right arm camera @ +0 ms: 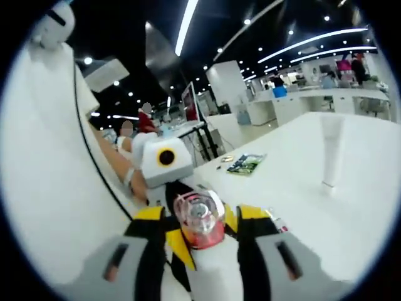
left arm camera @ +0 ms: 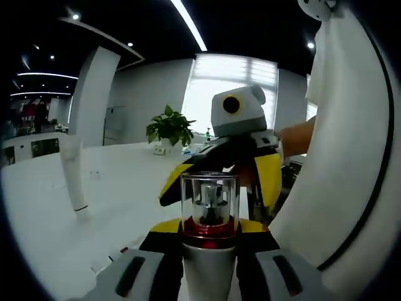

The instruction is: Arrange the skincare products in the storage area until every visible bottle or jar stands upright without overlapping.

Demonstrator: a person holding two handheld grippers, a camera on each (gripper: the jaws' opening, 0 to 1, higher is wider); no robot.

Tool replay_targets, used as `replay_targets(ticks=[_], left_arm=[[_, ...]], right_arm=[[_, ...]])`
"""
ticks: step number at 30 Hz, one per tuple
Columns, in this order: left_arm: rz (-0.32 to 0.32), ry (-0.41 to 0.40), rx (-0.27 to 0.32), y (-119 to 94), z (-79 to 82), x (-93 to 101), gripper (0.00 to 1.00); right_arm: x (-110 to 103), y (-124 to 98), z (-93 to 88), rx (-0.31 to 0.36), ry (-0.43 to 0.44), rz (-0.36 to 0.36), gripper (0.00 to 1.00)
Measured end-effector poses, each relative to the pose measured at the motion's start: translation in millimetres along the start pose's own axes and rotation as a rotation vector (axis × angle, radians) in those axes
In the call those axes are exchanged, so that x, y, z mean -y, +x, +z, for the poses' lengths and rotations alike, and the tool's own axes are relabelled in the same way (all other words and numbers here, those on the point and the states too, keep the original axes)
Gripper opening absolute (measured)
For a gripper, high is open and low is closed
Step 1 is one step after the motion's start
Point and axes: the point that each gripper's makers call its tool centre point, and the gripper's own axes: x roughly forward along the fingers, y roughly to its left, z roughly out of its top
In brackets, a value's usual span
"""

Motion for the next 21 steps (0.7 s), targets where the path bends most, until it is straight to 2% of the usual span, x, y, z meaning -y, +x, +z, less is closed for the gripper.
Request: replay_targets(ticks=[1, 3, 5, 6, 8, 10, 14, 21], left_arm=[[0.000, 0.001, 0.000, -0.3, -0.2, 0.1, 0.30], [0.007, -0.006, -0.007, -0.7, -2.0, -2.5, 0.30], [0.014, -0.001, 0.000, -1.3, -2.4, -3.1, 0.30], [0.017, 0.011, 0.004, -0.8, -1.4, -2.3, 0.30], [0.023, 0.016, 0.004, 1.4, -2.1, -1.7, 0.30], [0.031, 0.024, 0.001, 3.2, -5.2, -0.8, 0.30], [0.032, 0.047, -0.035, 4.8, -15.9, 0.4, 0.31], [0.046, 0.053, -0.089, 5.2, -26.3, -0.8, 0.32]], right_arm=[[-0.7, 1.3, -2.8, -0.005, 0.009, 0.010, 0.29], [2.9, 0.8, -0.5, 0.021, 0.008, -0.008, 0.29], [3.4, 0.1, 1.1, 0.021, -0.058, -0.030, 0.28], [1.8, -0.4, 2.5, 0.007, -0.100, -0.046, 0.27], [-0.2, -0.1, 1.4, -0.022, -0.131, -0.057, 0.27], [-2.4, 1.9, -2.1, -0.070, -0.209, -0.061, 0.26], [-6.4, 7.0, -14.1, -0.145, -0.291, -0.060, 0.26], [-3.0, 8.4, -22.7, -0.145, -0.298, -0.066, 0.26]])
